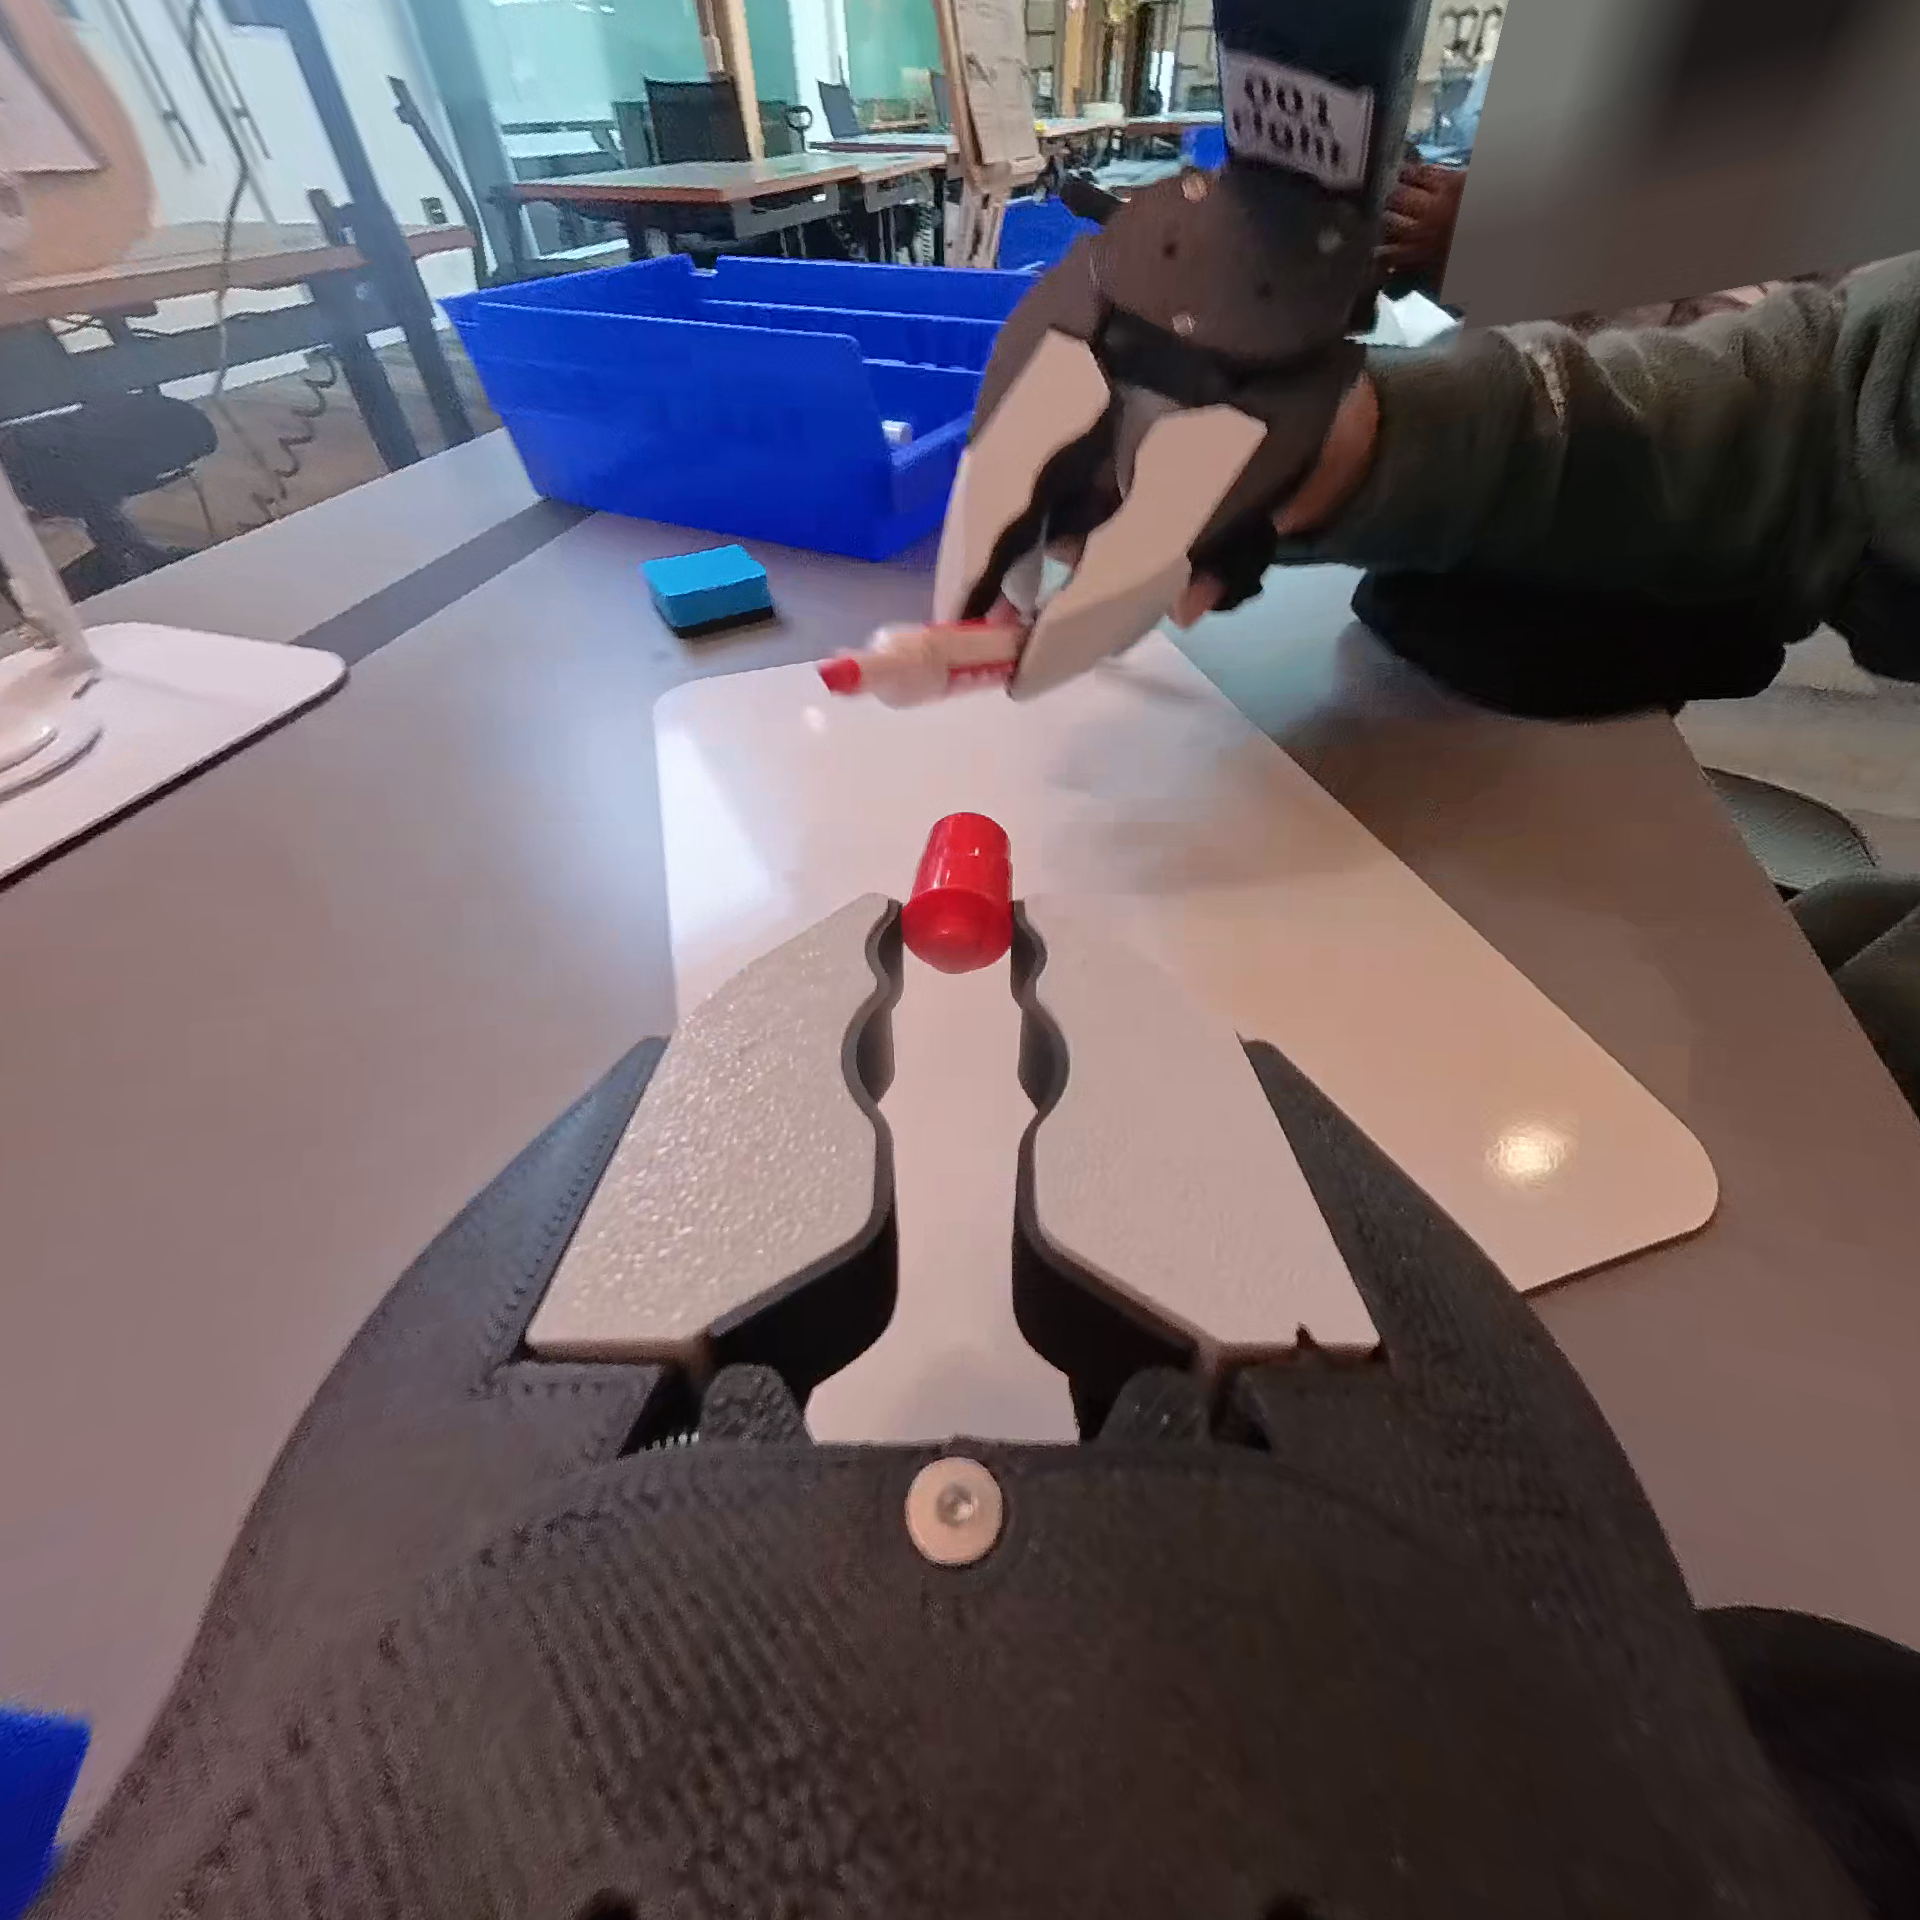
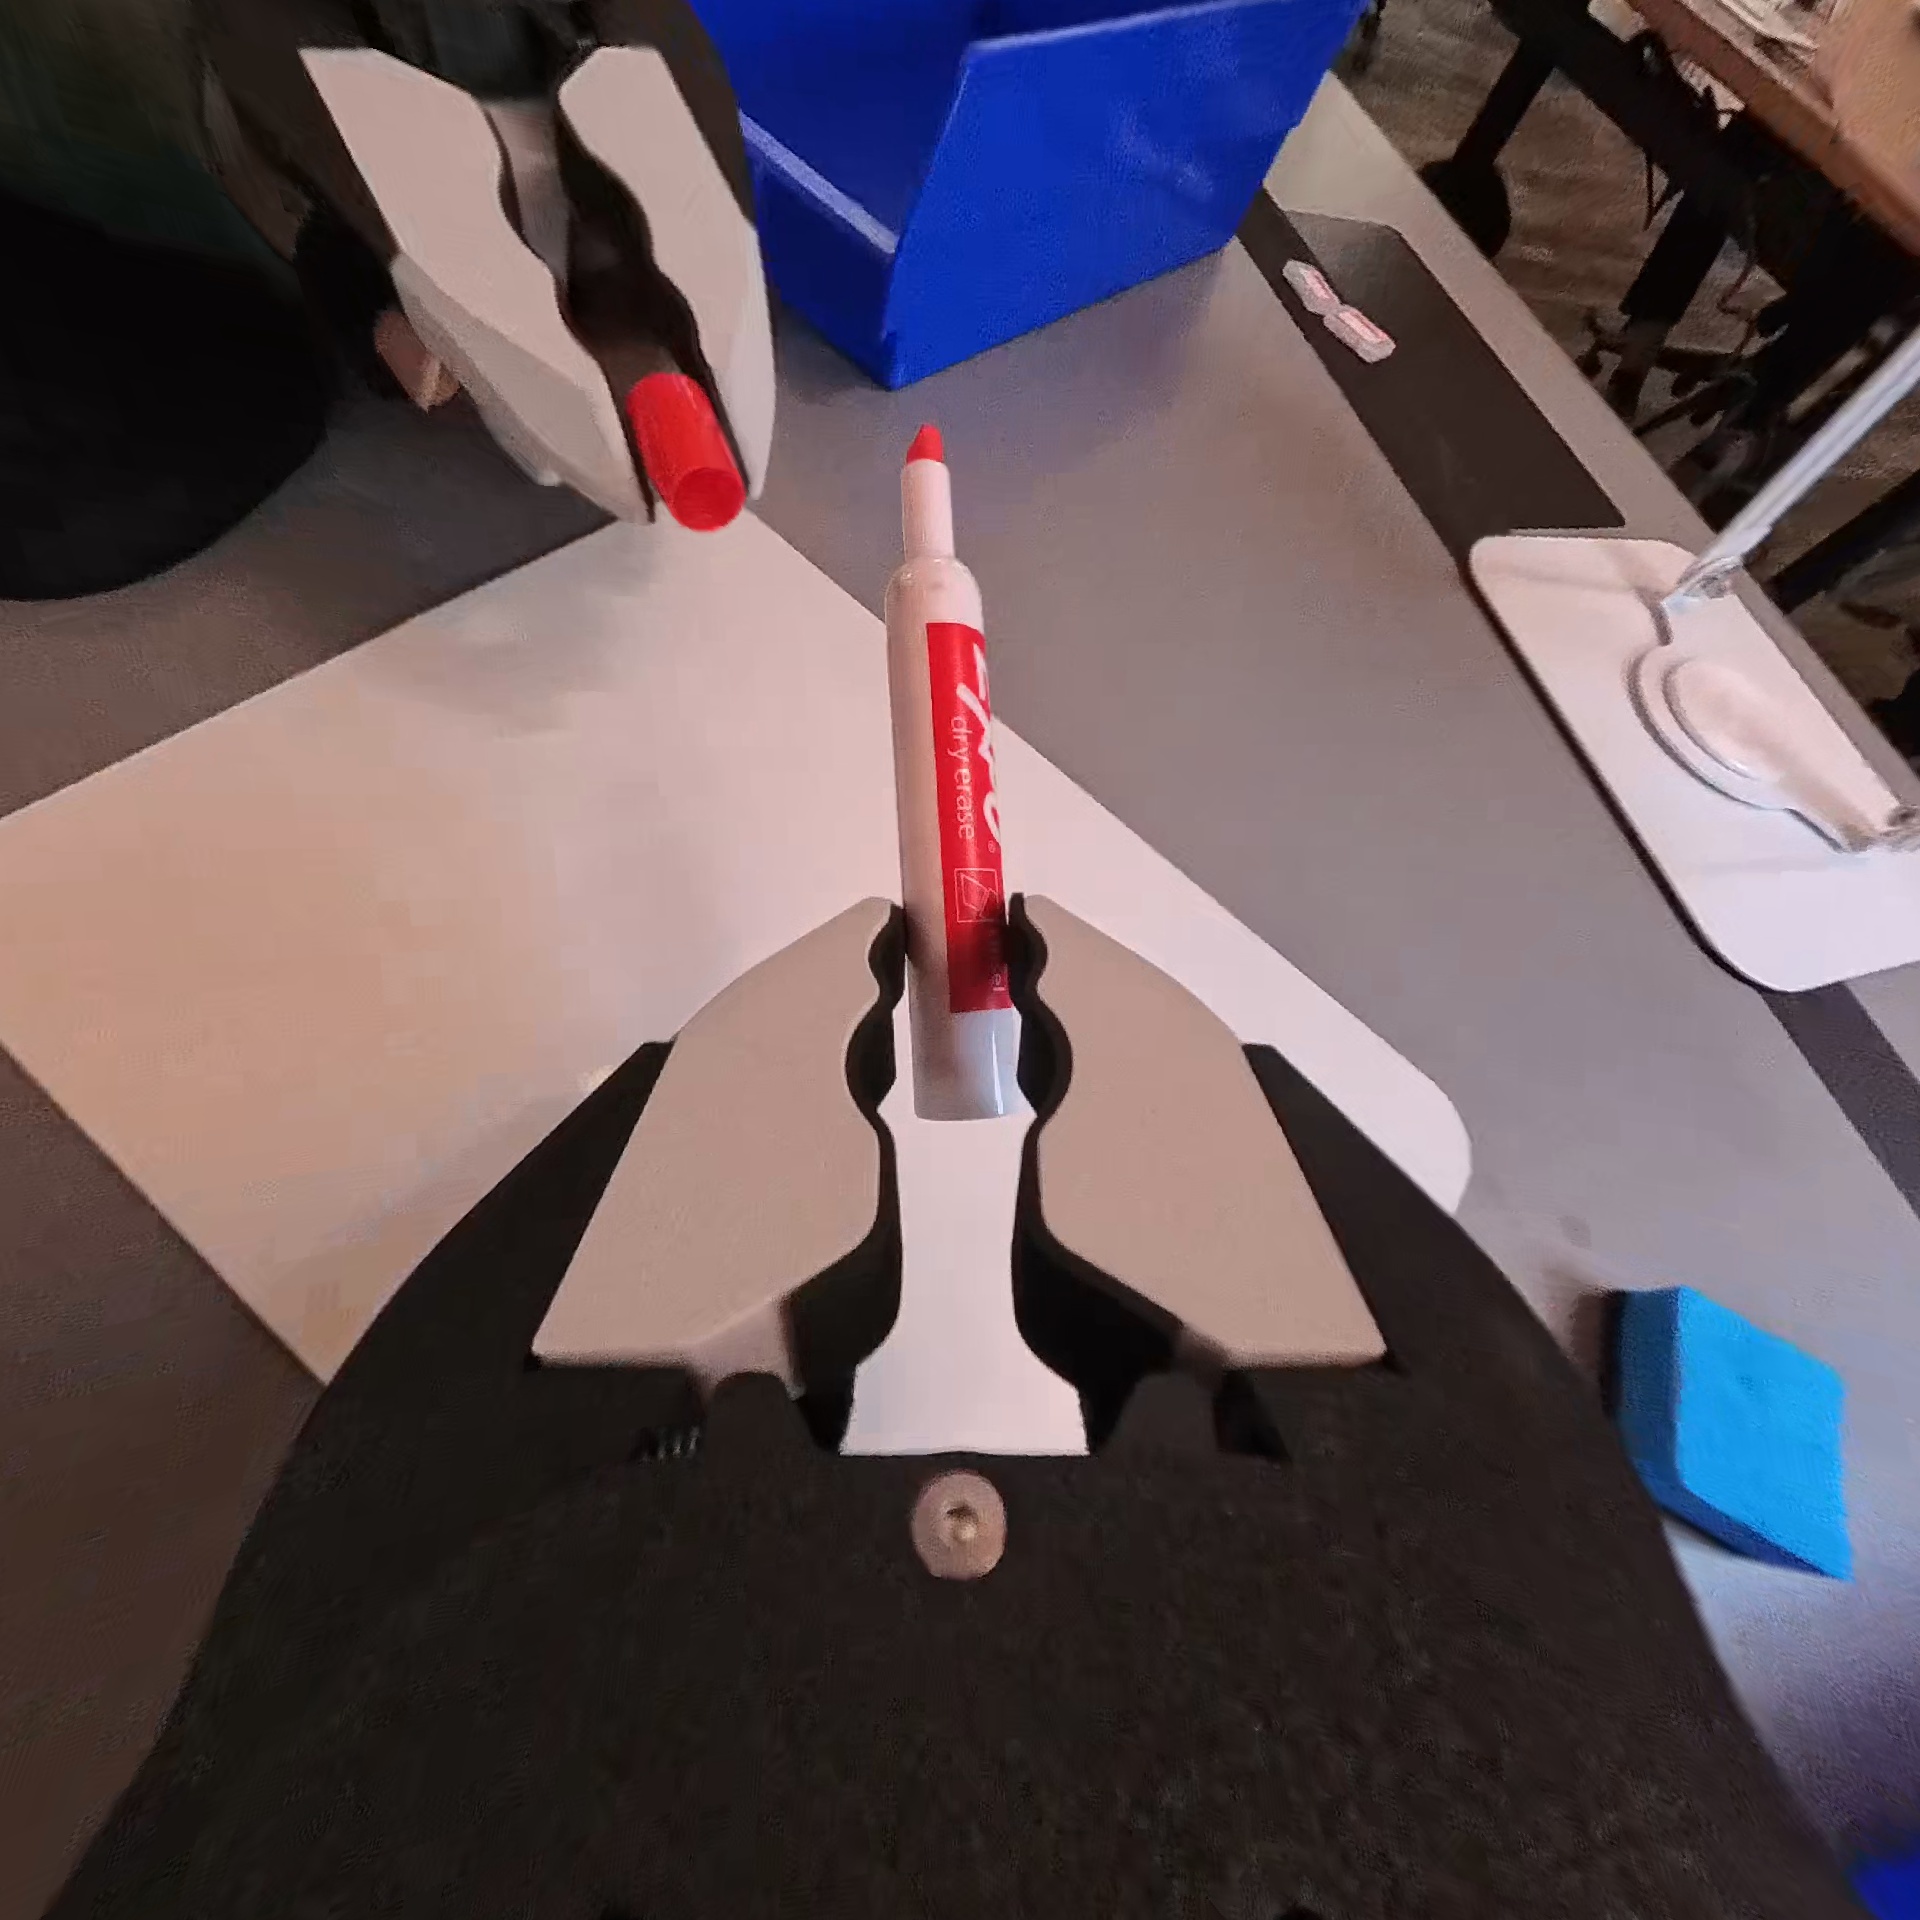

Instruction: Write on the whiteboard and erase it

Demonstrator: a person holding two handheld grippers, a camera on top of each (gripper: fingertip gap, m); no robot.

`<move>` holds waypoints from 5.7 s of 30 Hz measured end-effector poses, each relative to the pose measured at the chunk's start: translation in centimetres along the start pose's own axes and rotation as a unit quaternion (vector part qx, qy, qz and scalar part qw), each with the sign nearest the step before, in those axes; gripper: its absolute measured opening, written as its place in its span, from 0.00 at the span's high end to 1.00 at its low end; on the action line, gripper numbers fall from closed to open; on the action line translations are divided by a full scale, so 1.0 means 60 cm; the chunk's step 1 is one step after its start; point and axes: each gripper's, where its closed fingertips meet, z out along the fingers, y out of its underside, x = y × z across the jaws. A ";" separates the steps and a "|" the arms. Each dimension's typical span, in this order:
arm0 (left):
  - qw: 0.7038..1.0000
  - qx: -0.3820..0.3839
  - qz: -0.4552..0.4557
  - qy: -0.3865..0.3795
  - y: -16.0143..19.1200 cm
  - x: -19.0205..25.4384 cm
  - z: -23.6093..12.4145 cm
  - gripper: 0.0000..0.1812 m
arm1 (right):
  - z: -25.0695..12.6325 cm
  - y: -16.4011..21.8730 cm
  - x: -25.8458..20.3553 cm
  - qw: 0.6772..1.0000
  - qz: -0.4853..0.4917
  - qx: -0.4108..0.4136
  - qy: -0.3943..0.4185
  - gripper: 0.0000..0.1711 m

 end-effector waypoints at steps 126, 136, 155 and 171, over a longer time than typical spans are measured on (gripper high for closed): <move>0.938 -0.013 -0.244 0.248 -0.015 0.134 0.001 0.88 | 0.070 -0.113 -0.188 0.978 -0.106 0.177 -0.028 0.78; 0.916 0.077 -0.318 0.232 -0.050 0.087 -0.018 0.86 | 0.056 -0.128 -0.158 0.976 -0.086 0.199 0.011 0.80; 0.929 0.014 -0.278 0.246 -0.032 0.101 -0.020 0.94 | 0.046 -0.128 -0.162 0.977 -0.092 0.193 -0.003 0.80; 0.977 -0.208 -0.015 0.043 0.109 -0.014 -0.046 0.80 | 0.028 -0.095 -0.072 0.984 0.047 0.174 -0.009 0.80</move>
